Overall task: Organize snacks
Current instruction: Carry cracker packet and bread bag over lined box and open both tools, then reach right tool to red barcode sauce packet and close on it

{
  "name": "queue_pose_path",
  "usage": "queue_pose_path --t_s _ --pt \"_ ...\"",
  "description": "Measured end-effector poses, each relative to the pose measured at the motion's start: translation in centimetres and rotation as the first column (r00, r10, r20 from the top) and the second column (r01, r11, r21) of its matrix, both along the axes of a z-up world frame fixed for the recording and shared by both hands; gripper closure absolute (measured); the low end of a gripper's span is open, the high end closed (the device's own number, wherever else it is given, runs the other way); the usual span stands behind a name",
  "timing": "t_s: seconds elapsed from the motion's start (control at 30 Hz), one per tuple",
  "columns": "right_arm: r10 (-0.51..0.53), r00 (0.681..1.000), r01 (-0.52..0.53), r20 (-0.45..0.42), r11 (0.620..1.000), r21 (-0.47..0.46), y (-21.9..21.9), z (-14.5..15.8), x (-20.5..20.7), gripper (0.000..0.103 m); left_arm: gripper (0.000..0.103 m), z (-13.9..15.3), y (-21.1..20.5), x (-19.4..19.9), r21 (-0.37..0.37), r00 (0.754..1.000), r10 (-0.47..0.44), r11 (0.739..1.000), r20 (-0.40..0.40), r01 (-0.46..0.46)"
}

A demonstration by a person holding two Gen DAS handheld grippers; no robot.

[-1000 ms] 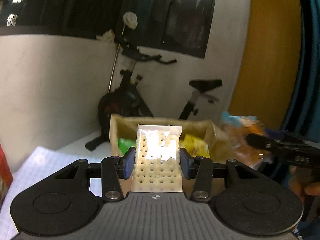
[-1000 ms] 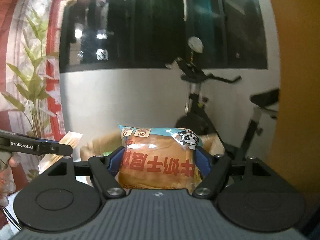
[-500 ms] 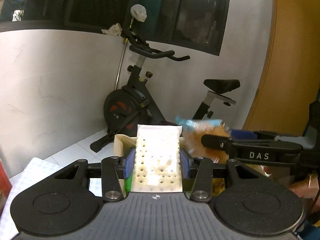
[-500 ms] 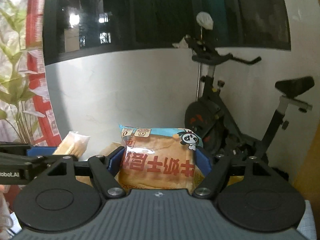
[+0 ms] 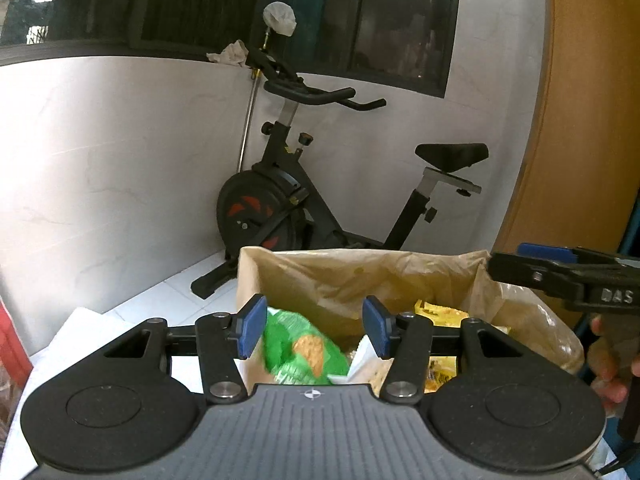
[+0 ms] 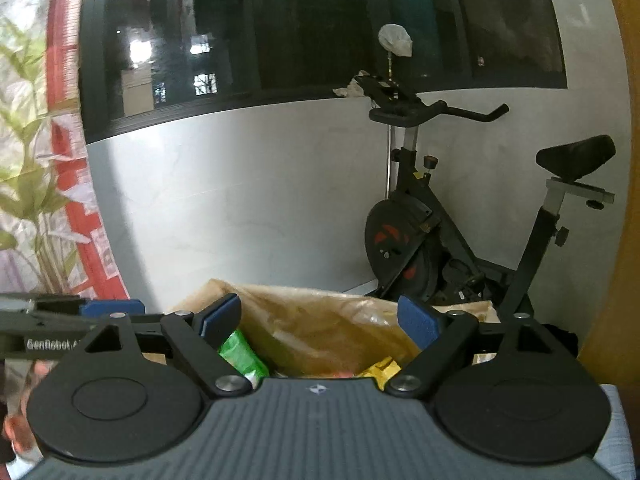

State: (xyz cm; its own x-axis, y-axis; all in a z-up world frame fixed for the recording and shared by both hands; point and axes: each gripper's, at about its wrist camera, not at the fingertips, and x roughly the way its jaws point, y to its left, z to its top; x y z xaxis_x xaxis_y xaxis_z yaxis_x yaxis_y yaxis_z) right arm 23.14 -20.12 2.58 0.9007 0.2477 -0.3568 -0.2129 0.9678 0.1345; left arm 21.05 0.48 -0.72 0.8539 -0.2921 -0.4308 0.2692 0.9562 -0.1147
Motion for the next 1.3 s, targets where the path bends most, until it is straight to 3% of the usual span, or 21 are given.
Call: queue_pose_path --t_s 0.3,0.63,0.8,1.1,1.3 --pt "0.021 0.998 -0.016 0.067 0.997 -0.073 0.2 -1.0 -6.4 0.016 0.048 -0.6 2.4 -4.3 -0.022 0.998 0.055 0.998 0.006 -0.055" --pt "-0.022 0.991 0.031 0.133 0.997 -0.067 -0.1 -4.7 -13.2 0.016 0.048 -4.5 5.0 -8.5 -0.076 0.993 0.109 0.991 -0.049 -0.113" --pt "-0.056 0.992 0.060 0.114 0.998 -0.032 -1.1 -7.0 -15.4 0.020 0.048 -6.8 5.5 -9.0 -0.073 0.985 0.140 0.986 -0.104 -0.148" --pt "-0.031 0.999 0.032 0.009 0.984 -0.177 -1.4 -12.3 -17.5 0.039 0.048 -9.7 4.9 -9.4 -0.040 0.978 0.140 0.988 -0.154 -0.148" --pt "-0.049 0.994 0.028 -0.100 0.979 -0.200 -1.6 -17.1 -16.3 0.043 0.048 -11.1 4.7 -9.9 -0.019 0.972 0.146 0.988 -0.186 -0.152"
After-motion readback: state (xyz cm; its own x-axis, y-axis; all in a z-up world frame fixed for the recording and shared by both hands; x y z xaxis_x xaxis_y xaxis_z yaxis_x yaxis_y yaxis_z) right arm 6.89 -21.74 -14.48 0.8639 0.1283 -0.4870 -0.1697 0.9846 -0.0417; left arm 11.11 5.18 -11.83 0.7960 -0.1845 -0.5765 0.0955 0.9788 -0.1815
